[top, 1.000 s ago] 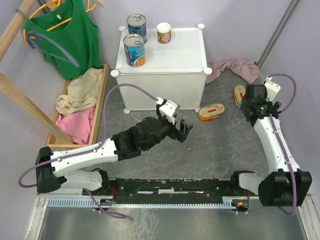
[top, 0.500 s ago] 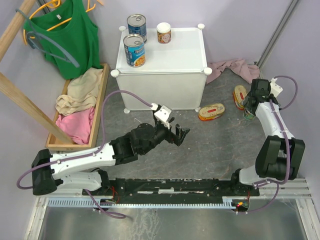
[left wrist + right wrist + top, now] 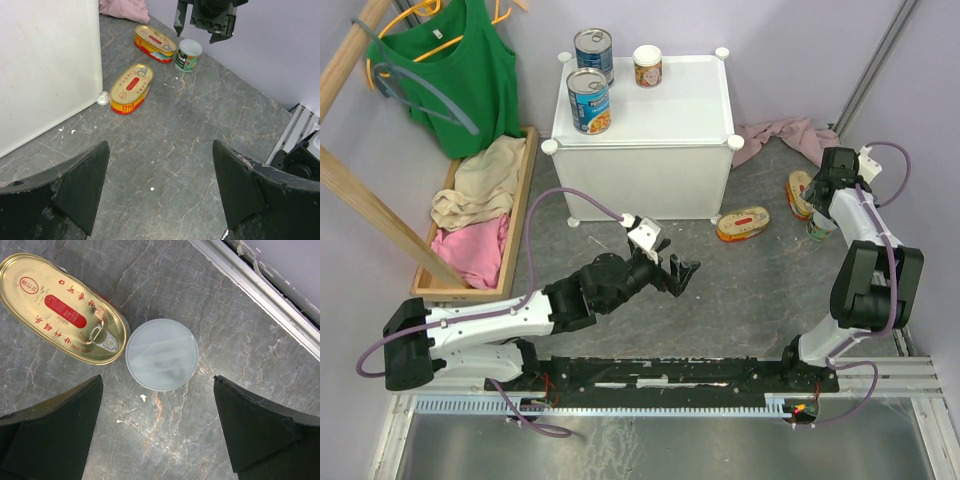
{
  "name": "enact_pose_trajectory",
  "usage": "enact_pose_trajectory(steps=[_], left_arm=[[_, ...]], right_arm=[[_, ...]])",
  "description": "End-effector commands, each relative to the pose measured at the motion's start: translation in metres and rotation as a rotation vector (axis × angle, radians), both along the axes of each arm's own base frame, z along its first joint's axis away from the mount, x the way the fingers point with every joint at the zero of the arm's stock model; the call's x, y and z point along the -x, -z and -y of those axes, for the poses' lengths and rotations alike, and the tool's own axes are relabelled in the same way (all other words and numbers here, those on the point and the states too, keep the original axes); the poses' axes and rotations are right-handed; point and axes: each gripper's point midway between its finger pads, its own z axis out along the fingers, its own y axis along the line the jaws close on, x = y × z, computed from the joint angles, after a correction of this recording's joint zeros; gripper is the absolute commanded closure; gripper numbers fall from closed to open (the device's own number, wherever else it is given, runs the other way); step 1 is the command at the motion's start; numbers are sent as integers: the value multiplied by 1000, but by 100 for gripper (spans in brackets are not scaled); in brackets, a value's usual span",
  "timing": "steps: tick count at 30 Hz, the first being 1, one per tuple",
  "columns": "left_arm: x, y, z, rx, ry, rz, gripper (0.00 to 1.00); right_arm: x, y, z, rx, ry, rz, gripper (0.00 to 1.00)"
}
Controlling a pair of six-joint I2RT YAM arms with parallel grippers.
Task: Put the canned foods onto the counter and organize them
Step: Pick up the canned food from the center of the board.
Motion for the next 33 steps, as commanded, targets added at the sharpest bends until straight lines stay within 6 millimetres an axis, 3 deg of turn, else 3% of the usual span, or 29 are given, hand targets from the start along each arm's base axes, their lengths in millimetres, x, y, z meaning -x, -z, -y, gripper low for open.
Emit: enact_pose_trajectory(steps=[1,20,33], left_arm=[[4,-17,5,84,16,12,10],[4,-6,14,72,31,2,10],[5,-4,14,74,36,-5,10]], right_arm=[[-20,-9,11,11,16,57,0],[-30,17,20,-7,22,13,0],[-32,28,21,-20,13,-6,9]])
